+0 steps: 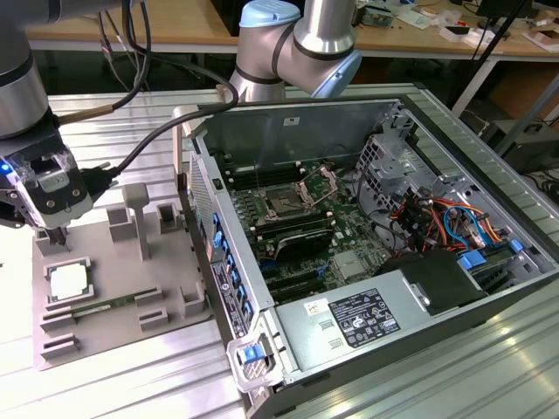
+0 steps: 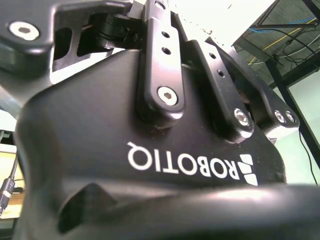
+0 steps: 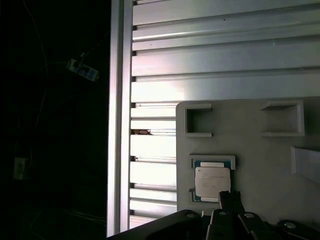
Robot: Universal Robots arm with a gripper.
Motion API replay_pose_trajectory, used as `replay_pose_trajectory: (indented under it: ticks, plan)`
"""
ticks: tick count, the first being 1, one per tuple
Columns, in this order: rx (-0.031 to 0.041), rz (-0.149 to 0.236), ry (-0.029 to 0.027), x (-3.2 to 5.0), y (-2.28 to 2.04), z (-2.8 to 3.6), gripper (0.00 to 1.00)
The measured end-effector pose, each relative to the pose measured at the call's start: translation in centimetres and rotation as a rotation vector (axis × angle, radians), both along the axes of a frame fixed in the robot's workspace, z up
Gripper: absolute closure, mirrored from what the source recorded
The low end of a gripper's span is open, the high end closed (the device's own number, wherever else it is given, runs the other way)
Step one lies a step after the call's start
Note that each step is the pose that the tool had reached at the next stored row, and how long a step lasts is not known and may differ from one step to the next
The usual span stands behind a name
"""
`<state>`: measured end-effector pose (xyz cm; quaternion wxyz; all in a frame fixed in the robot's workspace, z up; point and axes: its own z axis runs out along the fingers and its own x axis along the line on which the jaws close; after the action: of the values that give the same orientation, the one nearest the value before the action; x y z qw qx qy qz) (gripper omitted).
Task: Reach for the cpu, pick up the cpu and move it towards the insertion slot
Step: 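Pick up the cpu and move it towards the insertion slot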
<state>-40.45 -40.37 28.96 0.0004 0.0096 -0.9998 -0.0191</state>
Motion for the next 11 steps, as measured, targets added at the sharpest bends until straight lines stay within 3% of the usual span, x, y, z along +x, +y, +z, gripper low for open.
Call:
replay_pose_trajectory:
  ticks: [11]
  plan:
    - [-0.0001,0.000,0.0001,0.00,0.00,-0.18,0.89]
